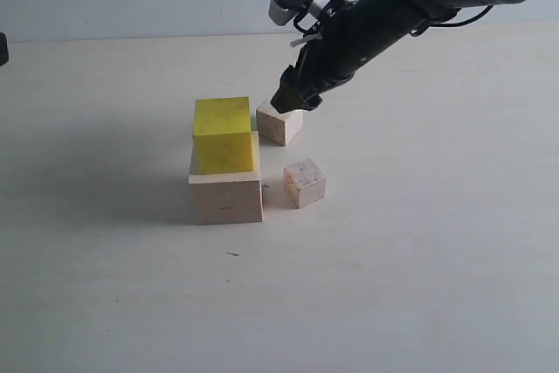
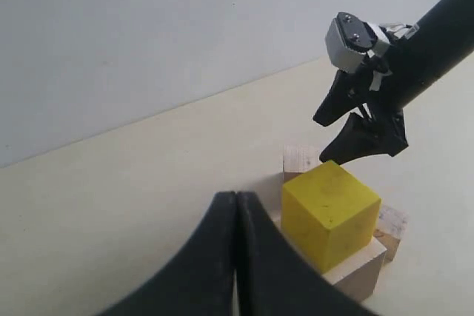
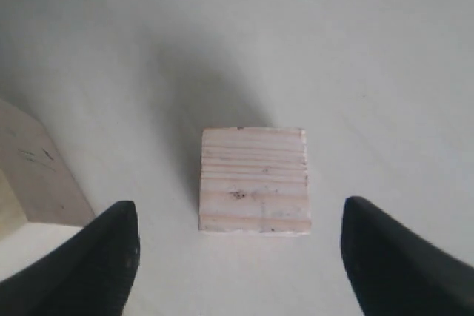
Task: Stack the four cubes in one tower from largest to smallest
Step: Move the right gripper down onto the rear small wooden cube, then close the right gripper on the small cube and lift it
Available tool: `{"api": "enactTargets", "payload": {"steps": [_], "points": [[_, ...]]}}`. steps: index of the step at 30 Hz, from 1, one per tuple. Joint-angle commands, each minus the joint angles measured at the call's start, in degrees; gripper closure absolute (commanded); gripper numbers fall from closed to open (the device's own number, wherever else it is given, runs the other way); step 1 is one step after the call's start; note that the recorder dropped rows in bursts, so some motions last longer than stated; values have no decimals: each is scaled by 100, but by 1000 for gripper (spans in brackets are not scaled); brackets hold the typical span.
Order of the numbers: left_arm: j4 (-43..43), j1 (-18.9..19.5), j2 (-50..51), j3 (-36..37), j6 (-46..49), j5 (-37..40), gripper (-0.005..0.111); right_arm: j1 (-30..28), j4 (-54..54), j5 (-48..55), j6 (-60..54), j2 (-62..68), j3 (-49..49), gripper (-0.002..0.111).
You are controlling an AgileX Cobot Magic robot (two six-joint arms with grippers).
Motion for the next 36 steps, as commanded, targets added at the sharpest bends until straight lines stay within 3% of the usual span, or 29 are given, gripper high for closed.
{"api": "enactTargets", "payload": {"steps": [1, 36], "points": [[-14, 14, 34, 19, 1, -51, 107, 175, 5, -76, -133, 145, -157, 36], [5, 14, 34, 19, 46, -4, 107, 273, -623, -546, 359, 640, -376, 36]]}}
